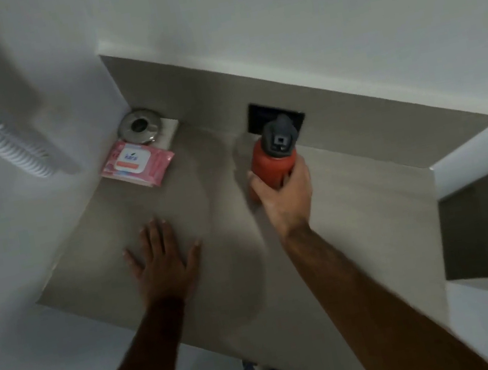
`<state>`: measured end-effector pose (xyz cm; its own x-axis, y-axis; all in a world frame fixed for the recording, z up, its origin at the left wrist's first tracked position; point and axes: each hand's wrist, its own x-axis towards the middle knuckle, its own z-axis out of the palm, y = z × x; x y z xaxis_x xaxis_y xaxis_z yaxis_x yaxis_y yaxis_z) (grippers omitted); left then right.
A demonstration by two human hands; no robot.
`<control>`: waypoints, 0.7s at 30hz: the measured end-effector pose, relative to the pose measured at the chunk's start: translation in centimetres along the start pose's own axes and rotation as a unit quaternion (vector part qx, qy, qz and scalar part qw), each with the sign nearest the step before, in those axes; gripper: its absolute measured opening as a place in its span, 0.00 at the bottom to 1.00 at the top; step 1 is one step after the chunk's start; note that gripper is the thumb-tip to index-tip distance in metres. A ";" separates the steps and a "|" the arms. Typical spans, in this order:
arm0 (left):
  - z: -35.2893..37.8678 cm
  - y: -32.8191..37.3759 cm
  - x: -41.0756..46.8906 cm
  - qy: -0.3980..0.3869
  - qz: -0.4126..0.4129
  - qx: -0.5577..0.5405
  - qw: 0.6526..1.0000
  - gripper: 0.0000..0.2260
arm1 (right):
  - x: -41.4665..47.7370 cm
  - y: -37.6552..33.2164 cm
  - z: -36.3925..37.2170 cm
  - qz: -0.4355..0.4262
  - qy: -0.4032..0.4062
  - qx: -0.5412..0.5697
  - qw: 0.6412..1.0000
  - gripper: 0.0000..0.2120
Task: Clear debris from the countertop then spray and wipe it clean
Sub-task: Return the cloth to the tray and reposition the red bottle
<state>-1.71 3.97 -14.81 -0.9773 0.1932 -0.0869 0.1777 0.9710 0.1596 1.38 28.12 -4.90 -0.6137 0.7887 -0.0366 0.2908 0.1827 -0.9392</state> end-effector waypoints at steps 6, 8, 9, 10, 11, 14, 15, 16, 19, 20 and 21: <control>0.0 0.0 -0.2 0.022 0.009 -0.013 1.000 0.36 | 0.4 4.6 -10.9 0.026 0.073 -0.020 0.997 0.38; 0.1 0.0 -0.2 0.023 0.014 -0.008 1.000 0.36 | 1.6 5.6 -13.6 0.041 0.101 -0.016 0.994 0.38; 0.1 -0.2 -0.2 0.025 0.014 -0.008 1.000 0.37 | 2.4 5.8 -14.7 0.050 0.112 -0.016 0.992 0.38; 0.1 -0.1 -0.2 0.027 0.016 -0.010 0.999 0.37 | 3.4 6.2 -15.8 0.056 0.125 -0.018 0.990 0.38; 0.2 -0.2 -0.1 0.028 0.017 -0.012 0.999 0.37 | 4.3 6.5 -16.8 0.061 0.134 -0.021 0.989 0.38; 0.3 -0.1 -0.1 0.035 0.018 -0.012 0.999 0.38 | 7.3 6.9 -18.4 0.069 0.145 -0.017 0.987 0.38; 0.2 0.0 -0.1 0.033 0.018 -0.010 0.999 0.38 | 8.2 7.0 -18.6 0.068 0.149 -0.017 0.986 0.38; 0.1 0.1 -0.1 0.031 0.017 -0.011 0.999 0.38 | 8.9 7.1 -18.8 0.065 0.153 -0.019 0.986 0.37; -0.1 0.2 -0.1 0.031 0.016 -0.008 0.999 0.37 | 10.6 7.1 -18.7 0.051 0.164 -0.030 0.985 0.38; -0.1 0.2 -0.2 0.032 0.017 -0.006 0.999 0.37 | 10.9 7.1 -18.6 0.047 0.168 -0.032 0.984 0.38; -0.1 0.2 -0.1 0.032 0.015 -0.004 0.999 0.37 | 11.2 7.1 -18.5 0.045 0.168 -0.031 0.984 0.38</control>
<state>-1.54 4.16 -14.66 -0.9768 0.2133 -0.0189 0.2071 0.9636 0.1690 10.20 49.15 -5.68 -0.3088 0.9511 0.0064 0.3839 0.1308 -0.9141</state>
